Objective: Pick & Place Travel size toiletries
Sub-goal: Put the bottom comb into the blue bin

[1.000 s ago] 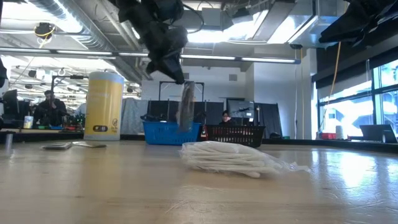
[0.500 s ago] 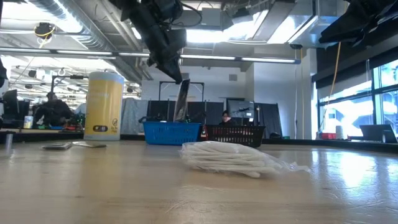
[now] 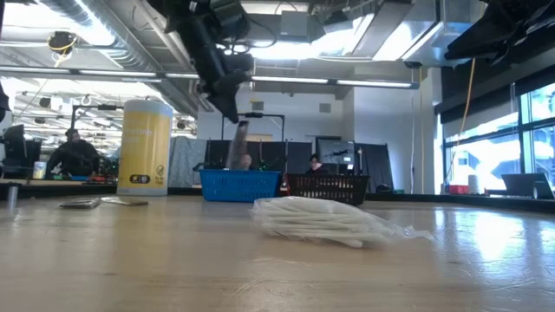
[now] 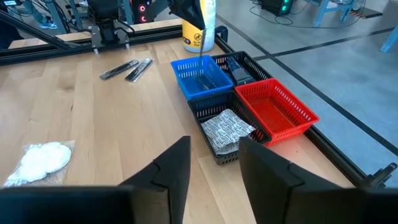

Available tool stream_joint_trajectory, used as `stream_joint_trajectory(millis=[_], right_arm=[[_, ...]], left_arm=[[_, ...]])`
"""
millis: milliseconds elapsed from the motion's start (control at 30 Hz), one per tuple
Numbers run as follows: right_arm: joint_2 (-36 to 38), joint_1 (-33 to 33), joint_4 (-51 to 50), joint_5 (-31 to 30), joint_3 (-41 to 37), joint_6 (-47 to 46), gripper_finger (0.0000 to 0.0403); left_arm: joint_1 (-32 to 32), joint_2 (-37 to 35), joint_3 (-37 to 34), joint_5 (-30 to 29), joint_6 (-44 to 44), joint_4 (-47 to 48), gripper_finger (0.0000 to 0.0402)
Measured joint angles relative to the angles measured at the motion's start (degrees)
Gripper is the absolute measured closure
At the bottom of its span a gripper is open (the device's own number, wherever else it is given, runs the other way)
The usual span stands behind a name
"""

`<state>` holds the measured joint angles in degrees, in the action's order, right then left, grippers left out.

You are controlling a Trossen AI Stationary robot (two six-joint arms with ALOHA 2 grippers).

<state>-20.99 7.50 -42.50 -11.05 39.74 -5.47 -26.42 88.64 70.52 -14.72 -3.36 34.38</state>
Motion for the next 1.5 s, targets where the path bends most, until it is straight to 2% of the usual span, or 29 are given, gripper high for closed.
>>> stream_joint_trajectory(millis=[167, 300, 633, 833, 1033, 1200, 1333, 1500], right_arm=[[0.00, -0.01, 0.02, -0.01, 0.01, 0.00, 0.0274], [-0.01, 0.01, 0.02, 0.00, 0.01, 0.01, 0.0281], [-0.01, 0.00, 0.00, -0.01, -0.01, 0.00, 0.0294], [0.01, -0.01, 0.00, -0.02, -0.01, -0.01, 0.0301], [0.01, -0.01, 0.00, -0.02, -0.01, 0.00, 0.0305], [0.01, -0.01, 0.00, -0.02, 0.00, 0.01, 0.0298], [-0.01, -0.01, 0.00, 0.00, 0.01, -0.01, 0.0289], [0.01, 0.01, 0.00, 0.00, -0.01, -0.01, 0.0277]], left_arm=[[0.01, 0.00, 0.00, -2.33, -2.37, 2.39, 0.0399], [0.01, 0.52, 0.00, -1.00, -5.85, 2.18, 0.0400], [0.12, 7.48, 0.02, -1.95, -10.15, 3.73, 0.0399], [0.19, 7.82, 0.02, -2.14, -11.91, 2.33, 0.0399], [0.75, 6.93, 0.02, -5.30, -11.73, 8.55, 0.0399], [0.93, 6.93, 0.02, -6.63, -12.71, 9.14, 0.0396], [0.99, 6.93, 0.02, -6.39, -13.35, 9.17, 0.0375], [1.02, 6.84, 0.02, -8.26, -13.71, 11.24, 0.0321]])
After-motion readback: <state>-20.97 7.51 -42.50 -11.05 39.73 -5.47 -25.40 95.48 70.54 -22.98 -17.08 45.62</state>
